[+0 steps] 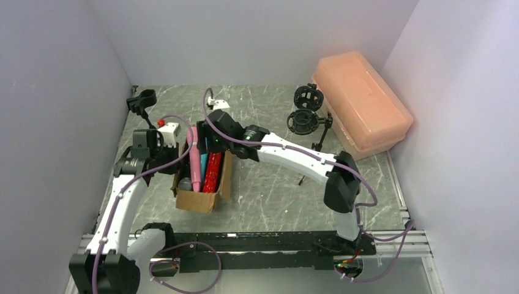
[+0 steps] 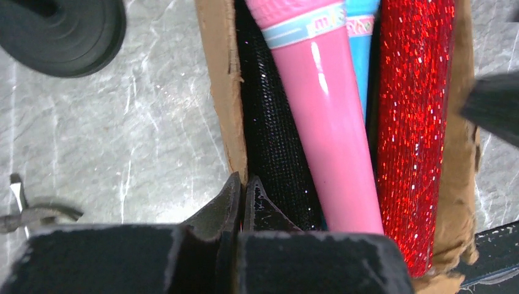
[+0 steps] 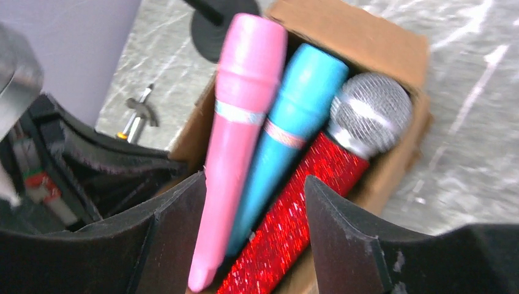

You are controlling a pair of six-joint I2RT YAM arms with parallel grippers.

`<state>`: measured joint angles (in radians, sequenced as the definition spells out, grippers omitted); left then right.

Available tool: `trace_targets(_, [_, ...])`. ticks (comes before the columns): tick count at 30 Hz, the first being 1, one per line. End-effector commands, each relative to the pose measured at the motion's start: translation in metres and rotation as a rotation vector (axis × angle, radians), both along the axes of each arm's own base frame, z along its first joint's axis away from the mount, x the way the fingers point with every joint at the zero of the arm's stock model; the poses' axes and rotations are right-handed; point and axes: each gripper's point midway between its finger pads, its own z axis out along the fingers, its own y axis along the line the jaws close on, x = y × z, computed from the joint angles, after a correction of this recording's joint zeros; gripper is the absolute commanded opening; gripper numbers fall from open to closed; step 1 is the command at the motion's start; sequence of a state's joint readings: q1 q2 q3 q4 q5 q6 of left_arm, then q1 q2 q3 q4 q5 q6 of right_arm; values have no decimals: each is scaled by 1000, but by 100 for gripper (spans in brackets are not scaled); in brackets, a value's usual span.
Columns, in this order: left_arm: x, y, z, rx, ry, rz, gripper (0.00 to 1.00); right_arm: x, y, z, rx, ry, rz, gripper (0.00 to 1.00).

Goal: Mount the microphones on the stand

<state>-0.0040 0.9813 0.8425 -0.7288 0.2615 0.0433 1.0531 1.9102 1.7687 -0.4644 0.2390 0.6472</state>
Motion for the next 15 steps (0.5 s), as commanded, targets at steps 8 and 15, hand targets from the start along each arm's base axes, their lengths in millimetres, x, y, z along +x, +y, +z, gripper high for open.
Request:
trace_targets(8, [-2, 15, 34, -12, -107, 181, 0, -23, 61, -5, 137, 168, 143, 61])
trace_targets(15, [-1, 15, 30, -41, -74, 241, 0, -35, 73, -20, 145, 238, 175, 60])
